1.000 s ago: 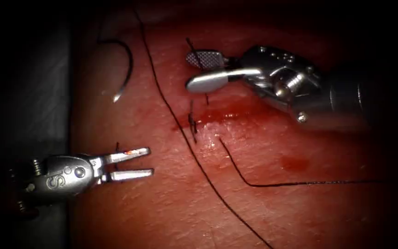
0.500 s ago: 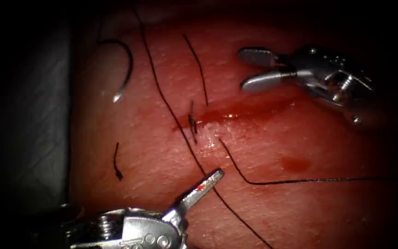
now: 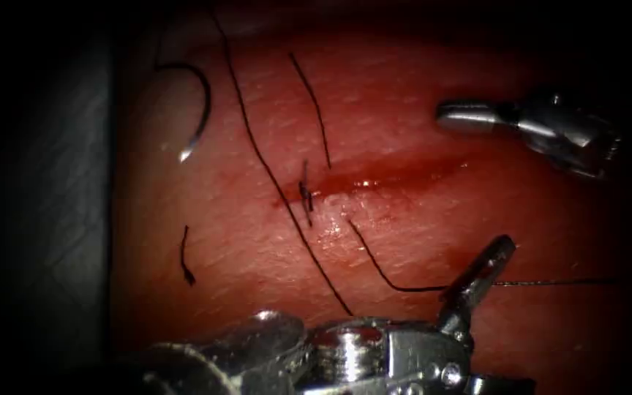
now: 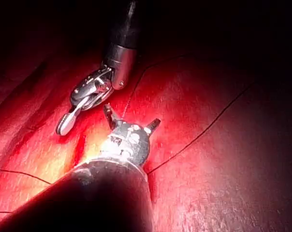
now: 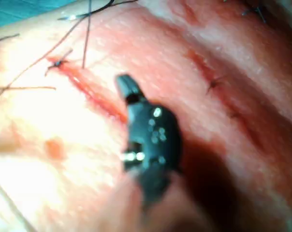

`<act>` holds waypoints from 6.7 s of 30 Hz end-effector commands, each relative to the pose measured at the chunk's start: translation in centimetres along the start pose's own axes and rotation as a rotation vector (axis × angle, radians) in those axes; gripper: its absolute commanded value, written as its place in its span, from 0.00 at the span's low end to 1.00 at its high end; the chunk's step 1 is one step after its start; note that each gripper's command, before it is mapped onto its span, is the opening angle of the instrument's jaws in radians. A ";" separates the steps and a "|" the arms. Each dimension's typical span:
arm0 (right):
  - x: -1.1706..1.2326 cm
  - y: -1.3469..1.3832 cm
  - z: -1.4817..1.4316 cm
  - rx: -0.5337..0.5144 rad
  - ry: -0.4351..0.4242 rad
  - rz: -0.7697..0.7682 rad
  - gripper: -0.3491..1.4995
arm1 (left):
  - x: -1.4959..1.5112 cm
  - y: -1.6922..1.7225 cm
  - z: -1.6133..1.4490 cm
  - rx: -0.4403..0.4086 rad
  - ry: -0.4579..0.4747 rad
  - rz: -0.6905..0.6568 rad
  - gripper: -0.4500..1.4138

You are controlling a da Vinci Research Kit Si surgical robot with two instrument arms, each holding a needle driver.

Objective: Wound Closure

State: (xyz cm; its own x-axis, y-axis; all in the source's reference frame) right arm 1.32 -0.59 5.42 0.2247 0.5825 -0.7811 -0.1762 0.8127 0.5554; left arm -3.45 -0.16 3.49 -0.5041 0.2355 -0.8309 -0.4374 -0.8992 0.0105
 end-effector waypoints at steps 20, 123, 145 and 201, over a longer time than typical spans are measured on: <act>-0.10 -0.09 0.11 0.004 -0.016 -0.007 0.00 | 0.01 0.05 0.42 0.015 -0.081 0.154 0.00; 0.09 -0.68 1.20 -0.064 -0.342 -0.551 0.00 | -0.41 -0.14 0.64 0.247 -0.156 0.511 0.47; 0.18 -0.57 1.16 -0.083 -0.364 -0.528 0.00 | -0.60 -0.26 0.67 0.355 -0.225 0.704 0.00; 0.15 -0.44 0.95 -0.138 -0.355 -0.487 0.00 | -0.64 -0.19 0.14 0.322 -0.152 0.749 0.26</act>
State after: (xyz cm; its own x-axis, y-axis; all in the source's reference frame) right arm 2.28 -0.78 5.28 0.6124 0.1317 -0.7795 -0.0917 0.9912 0.0954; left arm -3.09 -0.08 4.04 -0.8327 -0.3168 -0.4541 -0.1232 -0.6935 0.7098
